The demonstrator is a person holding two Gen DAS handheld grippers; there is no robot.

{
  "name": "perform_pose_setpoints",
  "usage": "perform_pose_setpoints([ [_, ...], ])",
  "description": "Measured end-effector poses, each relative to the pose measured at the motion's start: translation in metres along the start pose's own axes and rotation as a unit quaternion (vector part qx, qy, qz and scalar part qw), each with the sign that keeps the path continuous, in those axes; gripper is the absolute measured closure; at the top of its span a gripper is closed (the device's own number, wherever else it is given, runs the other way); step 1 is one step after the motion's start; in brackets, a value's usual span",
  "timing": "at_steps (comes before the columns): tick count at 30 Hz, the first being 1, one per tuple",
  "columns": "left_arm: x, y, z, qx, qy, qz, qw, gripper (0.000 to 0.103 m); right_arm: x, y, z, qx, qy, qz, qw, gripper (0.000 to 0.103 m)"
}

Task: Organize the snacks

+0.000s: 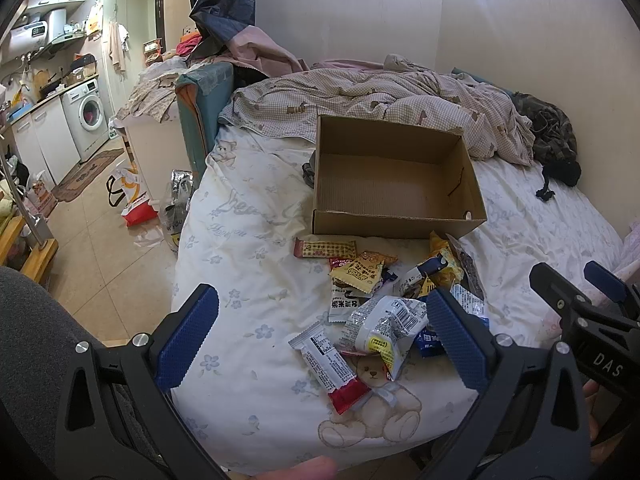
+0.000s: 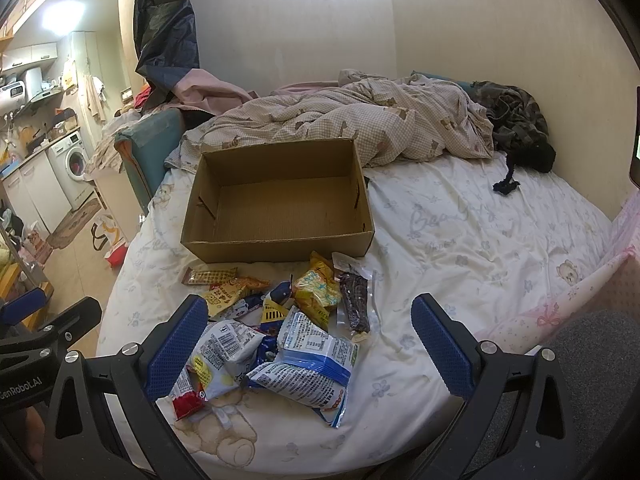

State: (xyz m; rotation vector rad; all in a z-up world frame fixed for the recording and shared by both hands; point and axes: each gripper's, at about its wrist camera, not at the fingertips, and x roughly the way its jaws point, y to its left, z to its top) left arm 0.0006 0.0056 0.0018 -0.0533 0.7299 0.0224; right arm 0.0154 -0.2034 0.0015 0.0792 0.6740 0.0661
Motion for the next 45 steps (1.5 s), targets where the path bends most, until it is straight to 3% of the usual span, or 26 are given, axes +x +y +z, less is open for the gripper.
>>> perform_pose_setpoints([
  [45, -0.0022, 0.0034, 0.0018, 0.0, -0.002, 0.004, 1.0, 0.0, 0.0017, -0.0022, -0.0013, 0.003, 0.004, 0.002, 1.0, 0.0],
])
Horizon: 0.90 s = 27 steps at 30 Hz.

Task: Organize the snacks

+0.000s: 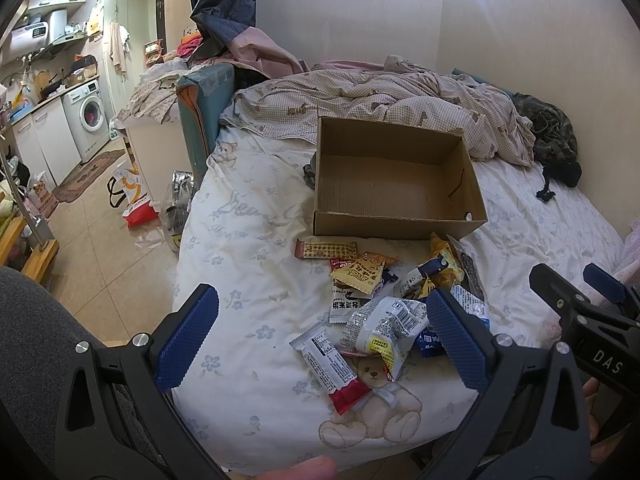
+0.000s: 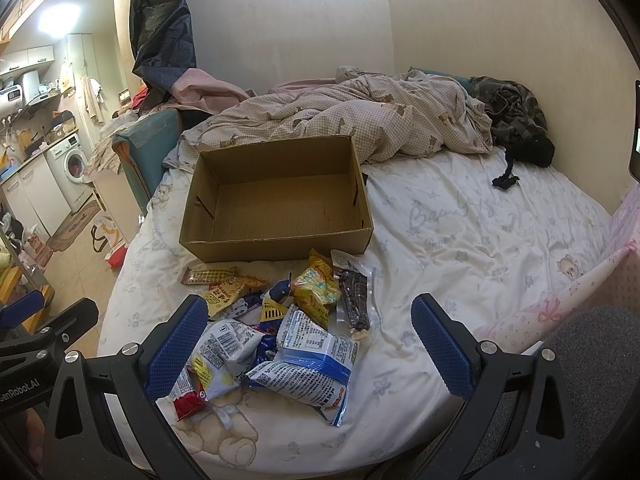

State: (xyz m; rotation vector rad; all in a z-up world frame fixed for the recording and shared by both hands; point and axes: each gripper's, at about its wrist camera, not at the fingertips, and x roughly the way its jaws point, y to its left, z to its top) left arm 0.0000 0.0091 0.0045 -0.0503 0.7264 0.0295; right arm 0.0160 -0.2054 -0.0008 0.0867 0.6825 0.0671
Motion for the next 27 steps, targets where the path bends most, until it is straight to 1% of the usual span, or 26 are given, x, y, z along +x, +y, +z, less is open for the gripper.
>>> perform_pose_setpoints([
  [12, -0.002, -0.001, 0.003, -0.001, -0.001, 0.002, 1.0, 0.0, 0.001, 0.0, -0.001, 0.001, 0.0, 0.0, 1.0, 0.0],
  [16, -0.003, -0.001, 0.003, -0.003, -0.005, 0.002, 1.0, 0.0, 0.009, -0.004, -0.013, 0.001, 0.007, -0.002, 1.0, 0.0],
  [19, -0.003, 0.0, 0.005, -0.004, 0.0, 0.002, 1.0, 0.0, 0.01, -0.007, -0.01, 0.009, 0.013, 0.002, 1.0, 0.0],
  [20, -0.001, 0.0, 0.007, -0.006, 0.003, 0.005, 1.0, 0.0, 0.009, -0.01, -0.004, 0.021, 0.019, 0.009, 1.0, 0.0],
  [22, 0.003, 0.004, 0.015, -0.014, 0.012, 0.015, 0.9997, 0.0, 0.016, -0.023, 0.007, 0.052, 0.045, 0.023, 0.997, 0.0],
  [23, 0.006, 0.006, 0.019, -0.017, 0.016, 0.022, 0.9995, 0.0, 0.024, -0.03, 0.011, 0.068, 0.065, 0.023, 0.995, 0.0],
  [25, 0.013, 0.011, 0.027, -0.025, 0.027, 0.038, 0.9986, 0.0, 0.051, -0.05, 0.013, 0.12, 0.139, 0.025, 0.983, 0.0],
  [27, 0.028, 0.016, 0.034, -0.037, 0.052, 0.047, 0.9968, 0.0, 0.079, -0.064, 0.006, 0.173, 0.205, 0.044, 0.962, 0.0],
])
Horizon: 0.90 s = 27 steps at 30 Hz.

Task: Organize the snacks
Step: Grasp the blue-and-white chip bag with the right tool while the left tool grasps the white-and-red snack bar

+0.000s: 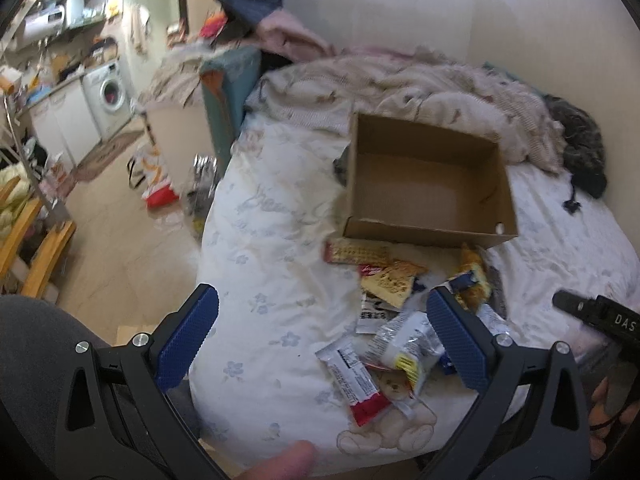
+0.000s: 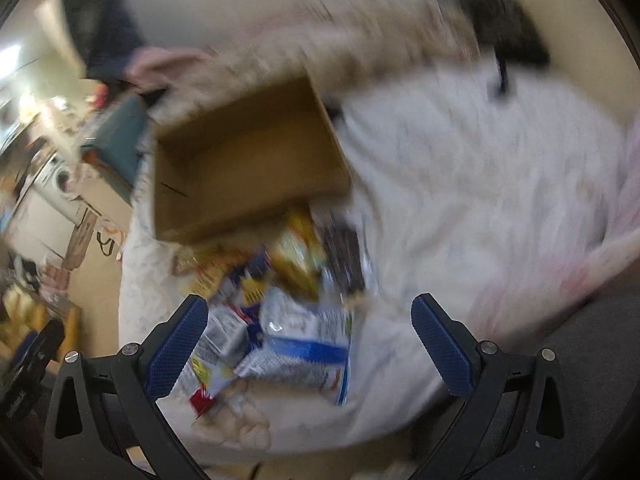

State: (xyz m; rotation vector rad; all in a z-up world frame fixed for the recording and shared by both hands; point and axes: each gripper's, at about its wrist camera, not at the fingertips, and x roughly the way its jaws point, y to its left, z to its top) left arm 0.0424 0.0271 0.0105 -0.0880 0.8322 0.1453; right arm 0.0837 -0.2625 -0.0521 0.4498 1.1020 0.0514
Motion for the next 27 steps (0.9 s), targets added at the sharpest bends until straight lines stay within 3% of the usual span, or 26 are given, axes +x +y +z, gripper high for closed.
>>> perform_pose_setpoints([
  [2, 0.018, 0.007, 0.005, -0.025, 0.035, 0.008, 0.999, 0.0, 0.029, -0.015, 0.003, 0.06, 0.071, 0.03, 0.995, 0.0],
  [3, 0.026, 0.011, 0.006, -0.037, 0.05, 0.01, 0.998, 0.0, 0.049, -0.023, -0.001, 0.103, 0.118, 0.048, 0.987, 0.0],
  [5, 0.045, 0.02, 0.003, -0.063, 0.086, 0.012, 0.9942, 0.0, 0.072, -0.027, -0.007, 0.133, 0.16, 0.067, 0.976, 0.0],
  [8, 0.069, 0.03, -0.009, -0.09, 0.138, 0.017, 0.9863, 0.0, 0.094, -0.019, -0.014, 0.123, 0.194, 0.071, 0.971, 0.0],
  [13, 0.098, 0.037, -0.028, -0.12, 0.203, 0.01, 0.9717, 0.001, 0.115, -0.012, -0.02, 0.102, 0.205, 0.054, 0.972, 0.0],
  [15, 0.11, 0.04, -0.032, -0.146, 0.225, 0.006, 0.9635, 0.01, 0.121, -0.013, -0.024, 0.101, 0.206, 0.044, 0.972, 0.001],
  [17, 0.117, 0.038, -0.036, -0.159, 0.24, -0.002, 0.9577, 0.012, 0.121, -0.013, -0.025, 0.104, 0.207, 0.045, 0.972, 0.009],
  [20, 0.126, 0.03, -0.044, -0.149, 0.252, -0.004, 0.956, 0.014, 0.113, -0.01, -0.027, 0.074, 0.199, 0.028, 0.977, 0.02],
  [24, 0.137, 0.025, -0.061, -0.172, 0.289, -0.026, 0.9416, 0.026, 0.101, -0.005, -0.031, 0.06, 0.187, 0.036, 0.98, 0.029],
  [27, 0.145, 0.015, -0.072, -0.169, 0.311, -0.046, 0.9342, 0.038, 0.09, -0.001, -0.031, 0.05, 0.171, 0.038, 0.983, 0.029],
])
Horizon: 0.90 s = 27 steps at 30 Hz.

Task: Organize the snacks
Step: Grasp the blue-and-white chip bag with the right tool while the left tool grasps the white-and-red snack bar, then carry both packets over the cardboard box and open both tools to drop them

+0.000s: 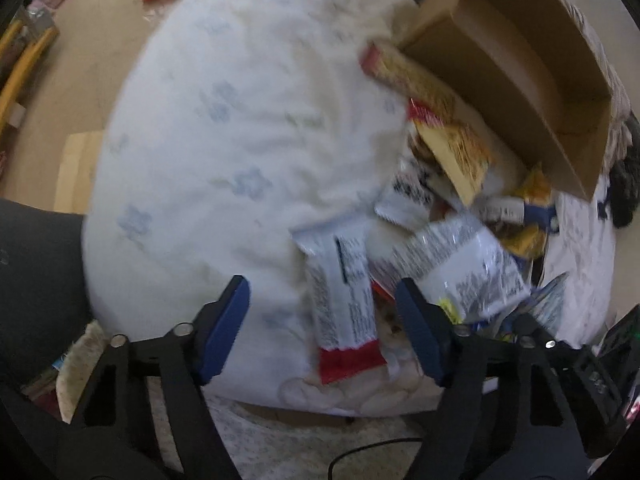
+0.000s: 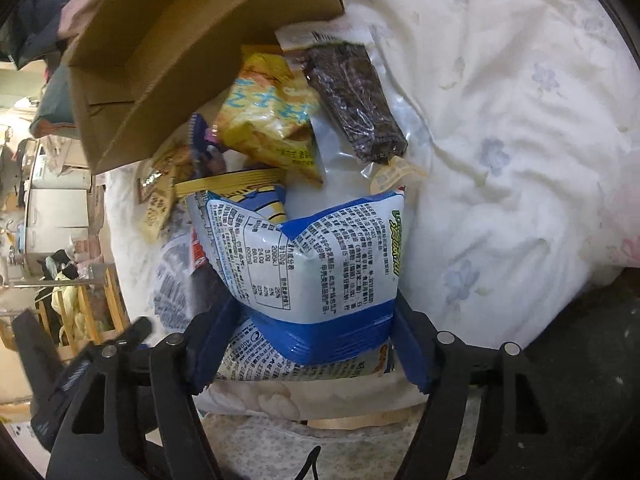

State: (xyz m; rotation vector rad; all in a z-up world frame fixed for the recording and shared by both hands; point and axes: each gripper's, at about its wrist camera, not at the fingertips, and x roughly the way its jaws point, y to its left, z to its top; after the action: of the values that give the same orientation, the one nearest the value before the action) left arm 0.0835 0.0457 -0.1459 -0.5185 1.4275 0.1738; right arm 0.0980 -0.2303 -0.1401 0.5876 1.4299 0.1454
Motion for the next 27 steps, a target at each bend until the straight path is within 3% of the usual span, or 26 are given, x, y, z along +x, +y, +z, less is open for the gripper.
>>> perform_pose_setpoints([
  [3, 0.009, -0.008, -0.006, 0.009, 0.013, -0.005, 0.9999, 0.048, -0.011, 0.0, -0.007, -0.002, -0.02, -0.002, 1.0, 0.029],
  [6, 0.017, -0.015, -0.01, 0.018, 0.03, -0.017, 0.9992, 0.073, -0.023, -0.003, -0.005, 0.005, -0.039, 0.007, 0.999, 0.029],
  [16, -0.004, -0.029, -0.014, 0.062, -0.017, 0.014, 0.9978, 0.075, -0.059, -0.005, 0.004, 0.007, -0.094, 0.071, 0.993, 0.029],
  [21, -0.063, -0.031, 0.009, 0.06, -0.083, 0.001, 0.9947, 0.075, -0.09, 0.015, 0.006, -0.024, -0.147, 0.104, 0.983, 0.029],
  [27, -0.131, -0.063, 0.041, 0.122, -0.162, -0.011, 0.9791, 0.075, -0.122, 0.035, 0.021, -0.051, -0.183, 0.126, 0.974, 0.029],
])
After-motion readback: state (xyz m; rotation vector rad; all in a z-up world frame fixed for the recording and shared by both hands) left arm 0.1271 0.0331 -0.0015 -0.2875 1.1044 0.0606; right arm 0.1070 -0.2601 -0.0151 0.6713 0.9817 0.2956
